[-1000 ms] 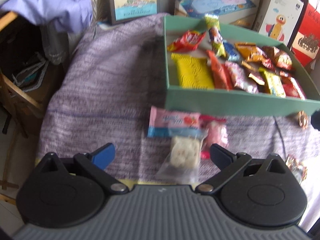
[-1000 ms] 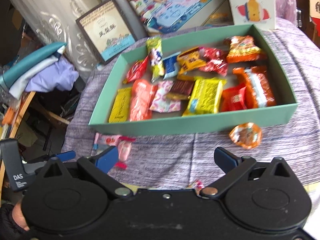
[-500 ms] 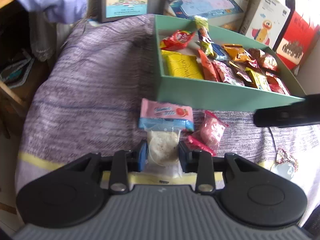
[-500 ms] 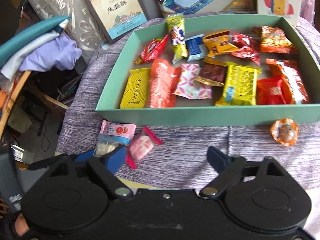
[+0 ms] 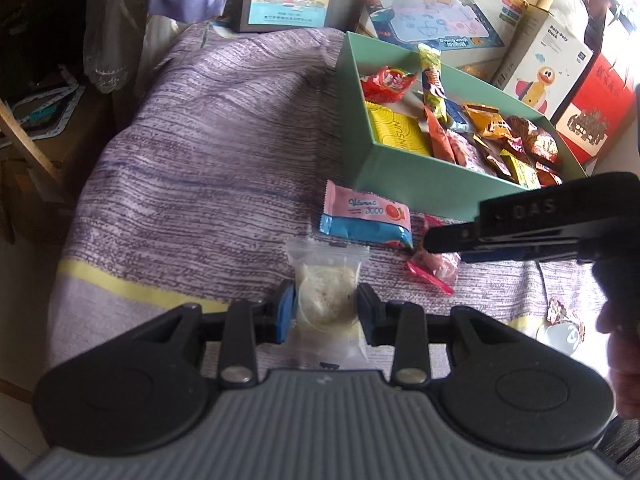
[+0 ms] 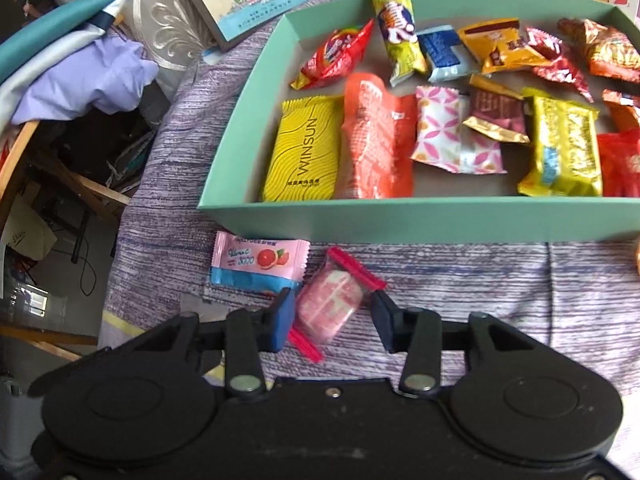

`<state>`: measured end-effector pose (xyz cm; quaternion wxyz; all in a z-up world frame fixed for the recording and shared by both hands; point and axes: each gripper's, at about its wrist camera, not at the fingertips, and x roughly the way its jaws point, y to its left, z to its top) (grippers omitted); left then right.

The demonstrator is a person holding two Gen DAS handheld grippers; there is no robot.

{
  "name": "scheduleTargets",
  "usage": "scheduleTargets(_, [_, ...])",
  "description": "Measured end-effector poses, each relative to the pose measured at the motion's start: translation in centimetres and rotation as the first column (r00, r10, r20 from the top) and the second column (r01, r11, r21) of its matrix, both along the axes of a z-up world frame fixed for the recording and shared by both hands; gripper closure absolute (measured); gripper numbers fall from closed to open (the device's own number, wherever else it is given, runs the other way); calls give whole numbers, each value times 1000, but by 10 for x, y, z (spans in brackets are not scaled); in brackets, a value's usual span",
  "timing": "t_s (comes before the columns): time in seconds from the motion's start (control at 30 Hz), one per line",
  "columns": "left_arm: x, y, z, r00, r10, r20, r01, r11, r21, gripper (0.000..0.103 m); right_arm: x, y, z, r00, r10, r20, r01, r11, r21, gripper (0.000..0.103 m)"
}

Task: Organize snacks
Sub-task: 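Grasp the clear cookie bag with the left tool while the right tool grasps the pink candy bag, then carry the cookie bag and pink bag into the green box, opening both tools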

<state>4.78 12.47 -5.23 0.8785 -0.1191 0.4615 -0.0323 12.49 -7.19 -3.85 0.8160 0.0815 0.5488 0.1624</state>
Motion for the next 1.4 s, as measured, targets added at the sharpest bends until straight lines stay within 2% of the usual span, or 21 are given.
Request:
scheduleTargets(0.1, [0,0,0,1000,0,0,0,1000,-5,69,-2,13,-3,998,41,45,-39,998,-47,60])
scheduleTargets(0.2, [0,0,0,1000,-2,0,2,1000,-5,69,-9,22,-5,990,96,106,-82,989,-124,73])
scheduleTargets(0.23, [-1,-1,1,1000,-3,-1,3,1000,-4,68,-11,22,-5,987,109,116,-94,987,-130,74])
scheduleTargets(0.4, [1,-10,2,1000,-27,-1,27,999,23,56,-19,9,-6,977,156,143,-137,981,-136,75])
scheduleTargets(0.5, [2,-19,1,999,-38,3,37,997,69,55,-25,2,-5,974,163,159,-139,979,-148,75])
scheduleTargets(0.63, [0,-26,1,999,-52,8,50,992,118,58,-32,-3,-5,971,161,175,-133,978,-162,75])
scheduleTargets(0.7, [-1,-26,2,999,-39,3,38,989,143,70,-33,-6,-4,973,157,172,-130,978,-161,75])
scheduleTargets(0.8, [-1,-18,5,1000,-23,-20,25,996,83,71,-38,-16,2,977,144,158,-125,984,-124,75])
scheduleTargets(0.97, [-5,-15,15,1000,-18,-23,19,997,68,71,-44,-43,15,983,105,150,-100,994,-42,75])
scheduleTargets(1.27, [9,-26,63,996,-42,84,38,998,49,71,-42,-73,55,978,60,201,-82,991,103,75])
scheduleTargets(1.4, [32,-38,79,990,-76,119,67,994,81,71,-21,-80,70,972,22,233,-52,991,124,75])
